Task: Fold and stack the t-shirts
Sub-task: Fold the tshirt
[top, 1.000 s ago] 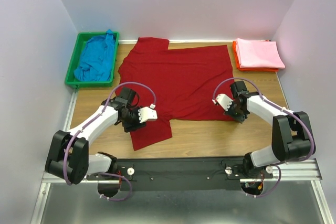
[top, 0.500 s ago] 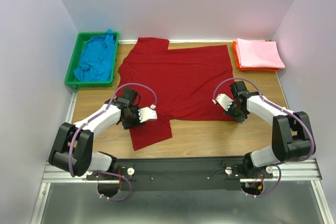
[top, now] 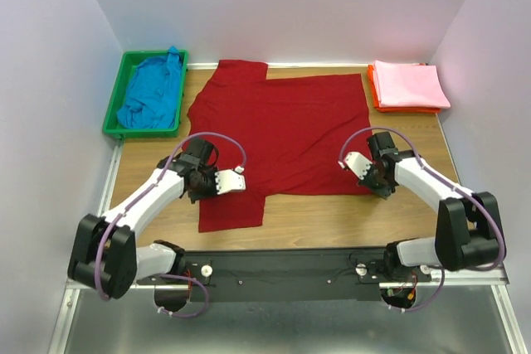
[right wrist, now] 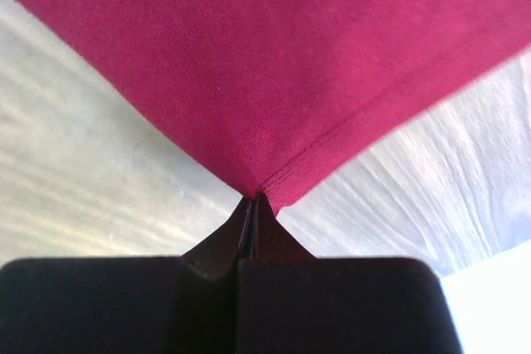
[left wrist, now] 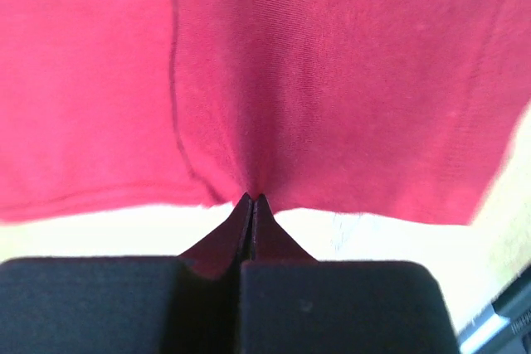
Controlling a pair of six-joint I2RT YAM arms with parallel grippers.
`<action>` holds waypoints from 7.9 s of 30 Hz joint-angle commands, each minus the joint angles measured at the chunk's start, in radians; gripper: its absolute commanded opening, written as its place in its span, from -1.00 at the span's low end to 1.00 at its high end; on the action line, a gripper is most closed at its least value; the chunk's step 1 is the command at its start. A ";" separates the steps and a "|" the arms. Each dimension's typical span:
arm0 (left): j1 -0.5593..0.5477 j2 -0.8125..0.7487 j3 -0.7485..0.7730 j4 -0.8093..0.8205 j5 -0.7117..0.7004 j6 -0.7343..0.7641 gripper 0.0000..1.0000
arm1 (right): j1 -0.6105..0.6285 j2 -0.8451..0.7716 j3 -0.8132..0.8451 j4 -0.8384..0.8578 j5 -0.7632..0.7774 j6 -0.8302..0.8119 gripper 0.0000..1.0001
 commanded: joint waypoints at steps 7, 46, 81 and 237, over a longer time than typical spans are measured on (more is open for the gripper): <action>-0.003 -0.134 0.128 -0.192 -0.021 0.045 -1.00 | 0.005 -0.185 0.045 -0.158 0.038 -0.018 -0.99; 0.183 0.615 0.809 -0.154 -0.083 0.228 -1.00 | -0.101 0.525 0.703 -0.137 0.043 -0.190 -0.99; 0.358 0.558 0.745 -0.189 0.172 0.058 -0.07 | -0.159 0.494 0.819 -0.205 -0.067 0.034 0.12; 0.416 0.444 0.550 -0.134 0.437 -0.314 -1.00 | 0.456 0.744 0.766 0.416 -0.752 1.388 -0.99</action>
